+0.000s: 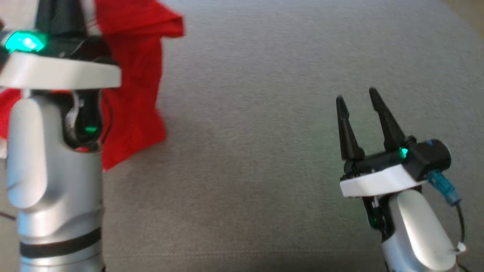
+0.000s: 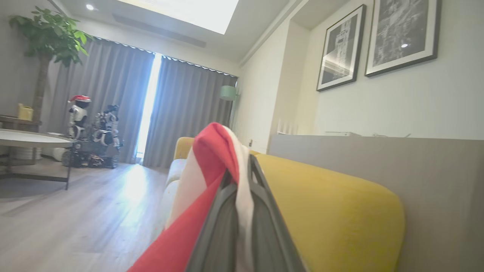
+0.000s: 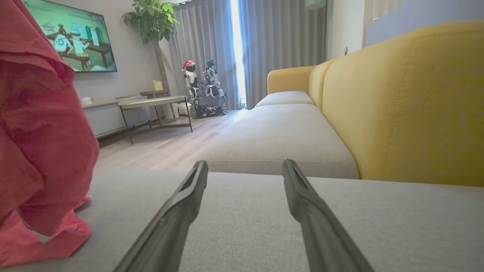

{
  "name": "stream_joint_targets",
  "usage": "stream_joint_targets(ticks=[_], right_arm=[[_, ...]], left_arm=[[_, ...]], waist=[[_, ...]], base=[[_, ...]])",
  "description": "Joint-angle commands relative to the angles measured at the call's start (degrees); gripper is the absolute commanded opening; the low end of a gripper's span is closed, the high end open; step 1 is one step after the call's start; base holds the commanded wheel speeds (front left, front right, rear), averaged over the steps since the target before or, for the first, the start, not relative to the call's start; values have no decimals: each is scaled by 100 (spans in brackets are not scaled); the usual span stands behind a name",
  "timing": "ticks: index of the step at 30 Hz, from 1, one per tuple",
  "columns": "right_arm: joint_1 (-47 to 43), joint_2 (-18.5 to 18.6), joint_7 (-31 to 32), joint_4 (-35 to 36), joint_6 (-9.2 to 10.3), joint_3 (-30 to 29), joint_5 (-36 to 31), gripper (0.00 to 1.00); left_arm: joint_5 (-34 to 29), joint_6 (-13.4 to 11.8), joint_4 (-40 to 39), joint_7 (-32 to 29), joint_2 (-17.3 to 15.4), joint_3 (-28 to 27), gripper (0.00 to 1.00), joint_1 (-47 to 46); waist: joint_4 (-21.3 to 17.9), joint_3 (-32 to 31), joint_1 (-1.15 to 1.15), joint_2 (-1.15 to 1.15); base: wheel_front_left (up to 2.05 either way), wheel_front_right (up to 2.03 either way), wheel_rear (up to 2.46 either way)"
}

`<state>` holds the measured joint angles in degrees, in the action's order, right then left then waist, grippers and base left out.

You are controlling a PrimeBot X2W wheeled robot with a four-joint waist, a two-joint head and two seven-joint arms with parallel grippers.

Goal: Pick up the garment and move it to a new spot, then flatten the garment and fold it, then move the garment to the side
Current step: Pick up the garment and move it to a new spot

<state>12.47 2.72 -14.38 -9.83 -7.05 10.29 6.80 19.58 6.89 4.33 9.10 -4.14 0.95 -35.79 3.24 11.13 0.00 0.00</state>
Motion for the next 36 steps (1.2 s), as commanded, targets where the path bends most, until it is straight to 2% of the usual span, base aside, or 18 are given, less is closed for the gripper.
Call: stream_joint_targets(ticks=[1, 5, 9, 13, 19, 22, 27, 34, 35, 36], right_arm=[[262, 16, -61, 263, -44, 124, 61, 100], [390, 16, -61, 478, -44, 190, 82, 100], [509, 16, -62, 861, -44, 207, 137, 100], [599, 16, -62, 1140, -44, 145, 193, 100], [679, 16, -62, 1451, -44, -213, 337, 100], [722, 16, -62, 1507, -44, -228, 418, 100], [736, 16, -62, 1554, -44, -68, 536, 100], [708, 16, -62, 1612, -44, 63, 688, 100], [705, 16, -62, 1604, -44, 68, 693, 100], [705, 16, -62, 1591, -44, 74, 688, 100]], left_arm=[[42, 16, -285, -68, -84, -43, 0, -317], [66, -21, -376, -189, 14, 332, 0, -463], [18, -197, -169, -208, 95, 927, 0, -608], [113, -503, 273, 15, 120, 1440, 0, -734], [747, -1129, 1111, 476, 124, 2618, 0, -1110], [1018, -1403, 1417, 569, 125, 3020, 0, -1472], [1157, -1730, 1437, 587, 125, 3089, 0, -2145], [1088, -1902, 1552, 588, 125, 3003, 0, -2752], [1074, -1910, 1587, 588, 125, 3031, 14, -2779], [1083, -1917, 1688, 589, 125, 3089, 49, -2773]], waist=[[-269, 122, 0, 0], [-640, 290, 0, 0], [-1073, 520, 0, 0], [-1430, 762, 0, 0], [-1880, 1061, 0, 0], [-2083, 1172, 0, 0], [-2356, 1285, 0, 0], [-2508, 1430, 0, 0], [-2500, 1440, 0, 0], [-2486, 1441, 0, 0]], base=[[0, 0, 0], [0, 0, 0], [0, 0, 0], [0, 0, 0], [0, 0, 0], [0, 0, 0], [0, 0, 0], [0, 0, 0], [0, 0, 0], [0, 0, 0]])
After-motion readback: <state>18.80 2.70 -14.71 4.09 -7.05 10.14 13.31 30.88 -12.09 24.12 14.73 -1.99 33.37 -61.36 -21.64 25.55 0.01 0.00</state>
